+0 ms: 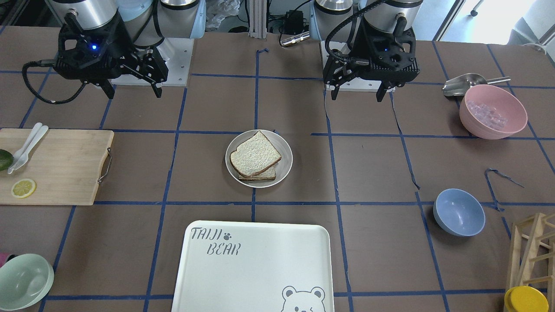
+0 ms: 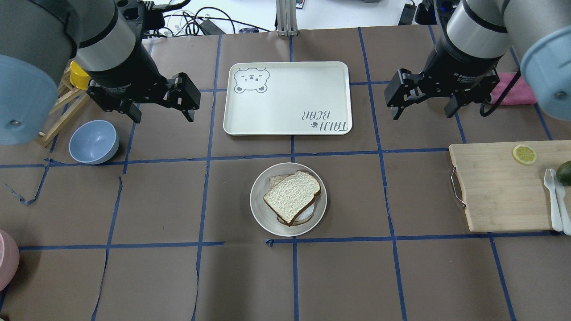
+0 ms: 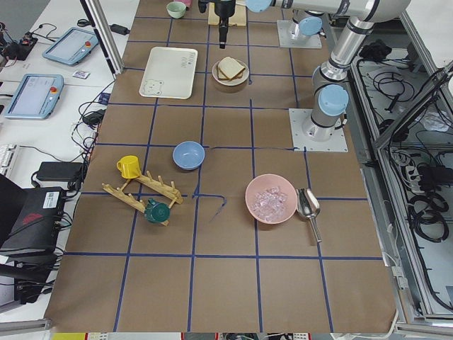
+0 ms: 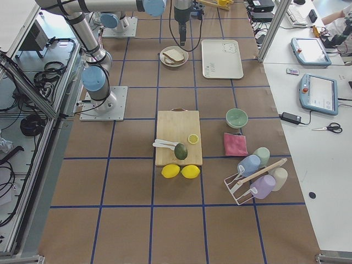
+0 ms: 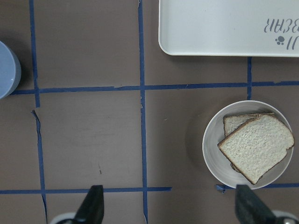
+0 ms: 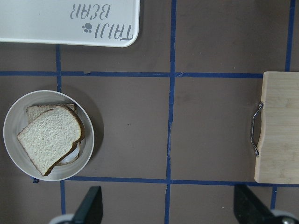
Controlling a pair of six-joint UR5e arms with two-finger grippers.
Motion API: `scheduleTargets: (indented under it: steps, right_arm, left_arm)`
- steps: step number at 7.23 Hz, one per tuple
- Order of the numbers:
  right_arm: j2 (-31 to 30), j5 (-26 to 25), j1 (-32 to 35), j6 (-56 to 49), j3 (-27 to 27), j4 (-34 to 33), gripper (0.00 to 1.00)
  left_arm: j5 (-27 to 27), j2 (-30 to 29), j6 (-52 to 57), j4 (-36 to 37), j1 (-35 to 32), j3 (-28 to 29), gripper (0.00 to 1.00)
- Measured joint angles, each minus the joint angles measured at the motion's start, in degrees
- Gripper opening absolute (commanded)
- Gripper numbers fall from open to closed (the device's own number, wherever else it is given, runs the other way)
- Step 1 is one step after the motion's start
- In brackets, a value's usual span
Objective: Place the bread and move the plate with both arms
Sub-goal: 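Move the left gripper toward the white plate's rim, then lower the left gripper and grip the white plate's rim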
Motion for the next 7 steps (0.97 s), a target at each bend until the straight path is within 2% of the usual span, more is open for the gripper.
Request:
scheduleTargets:
  steps: [1, 3, 7]
  right_arm:
    - [0.2, -0.1, 0.0, 0.0, 0.0, -0.3, 1.00]
    - [0.3, -0.1, -0.1, 0.3, 0.0, -0.4, 1.00]
    - [0.2, 0.2, -0.1, 0.3, 0.1, -0.4, 1.00]
  left_arm:
    - [-0.2, -1.3, -0.1, 0.4, -0.1, -1.8, 1.00]
    - [-0.4, -3.7, -0.8, 6.1, -0.5, -7.6, 1.00]
    - [-2.6, -9.4, -1.9, 24.4, -3.9, -19.3, 1.00]
